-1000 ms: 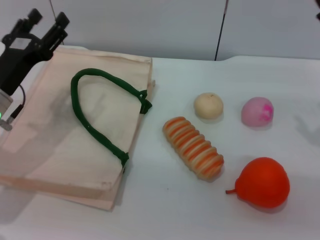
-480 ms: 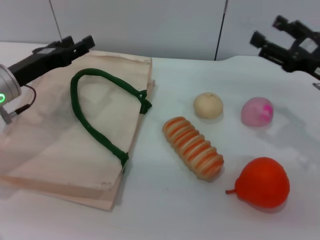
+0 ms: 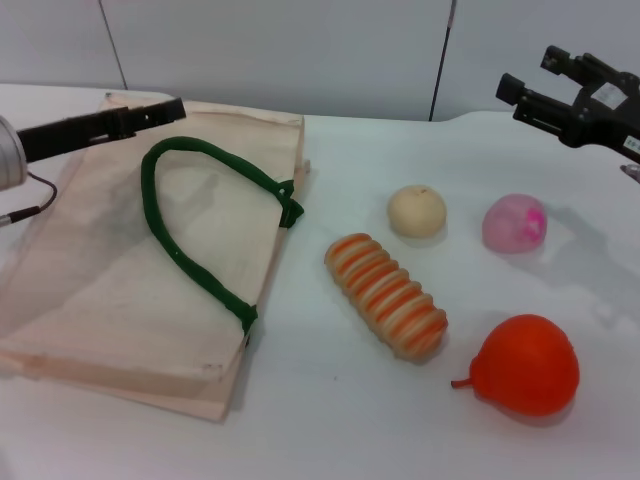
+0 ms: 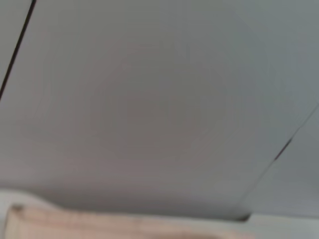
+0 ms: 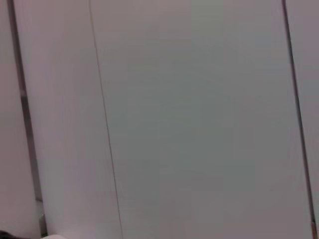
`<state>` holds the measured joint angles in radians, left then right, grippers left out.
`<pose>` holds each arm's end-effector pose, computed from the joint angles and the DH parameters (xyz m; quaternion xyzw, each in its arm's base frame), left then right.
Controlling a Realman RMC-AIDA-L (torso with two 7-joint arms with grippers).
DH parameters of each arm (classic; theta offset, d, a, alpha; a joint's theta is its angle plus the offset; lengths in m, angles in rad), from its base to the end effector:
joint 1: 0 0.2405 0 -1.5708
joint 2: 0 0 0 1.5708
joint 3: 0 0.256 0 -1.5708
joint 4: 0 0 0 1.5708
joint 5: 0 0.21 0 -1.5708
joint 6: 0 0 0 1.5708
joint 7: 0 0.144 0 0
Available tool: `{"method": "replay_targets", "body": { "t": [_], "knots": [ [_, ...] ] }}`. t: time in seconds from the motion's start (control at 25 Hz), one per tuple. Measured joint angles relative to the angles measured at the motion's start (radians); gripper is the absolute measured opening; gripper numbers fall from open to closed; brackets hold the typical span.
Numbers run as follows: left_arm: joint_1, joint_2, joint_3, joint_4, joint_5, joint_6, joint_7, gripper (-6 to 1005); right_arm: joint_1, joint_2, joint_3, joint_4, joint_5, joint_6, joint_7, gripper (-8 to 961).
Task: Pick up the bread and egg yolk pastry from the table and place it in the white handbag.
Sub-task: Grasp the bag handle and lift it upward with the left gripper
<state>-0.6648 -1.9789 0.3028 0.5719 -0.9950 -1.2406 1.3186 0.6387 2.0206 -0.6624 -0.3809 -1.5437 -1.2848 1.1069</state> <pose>-0.3007 0.4033 0.0731 -0.7848 -0.4636 -0.2849 0.2966 0.2489 0.3945 0.0208 -0.8562 0.2036 0.3580 0.3118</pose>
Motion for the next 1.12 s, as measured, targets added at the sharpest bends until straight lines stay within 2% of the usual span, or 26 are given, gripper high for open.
{"method": "replay_targets", "body": {
  "t": [0.2, 0.4, 0.76, 1.12],
  "knots": [
    [-0.033, 0.004, 0.049, 0.033, 0.151, -0.005, -0.170, 799, 0.001, 0.000, 0.001, -0.001, 0.001, 0.008, 0.000, 878],
    [-0.064, 0.011, 0.101, 0.036, 0.242, 0.007, -0.289, 798, 0.006, 0.000, 0.001, 0.002, 0.002, 0.019, -0.002, 878],
    [-0.073, 0.024, 0.102, 0.031, 0.298, 0.019, -0.363, 798, 0.009, 0.000, 0.001, 0.005, 0.002, 0.041, -0.006, 878],
    [-0.103, 0.026, 0.105, 0.006, 0.388, 0.058, -0.415, 797, 0.012, 0.000, 0.001, 0.007, 0.001, 0.041, -0.006, 877]
  ]
}}
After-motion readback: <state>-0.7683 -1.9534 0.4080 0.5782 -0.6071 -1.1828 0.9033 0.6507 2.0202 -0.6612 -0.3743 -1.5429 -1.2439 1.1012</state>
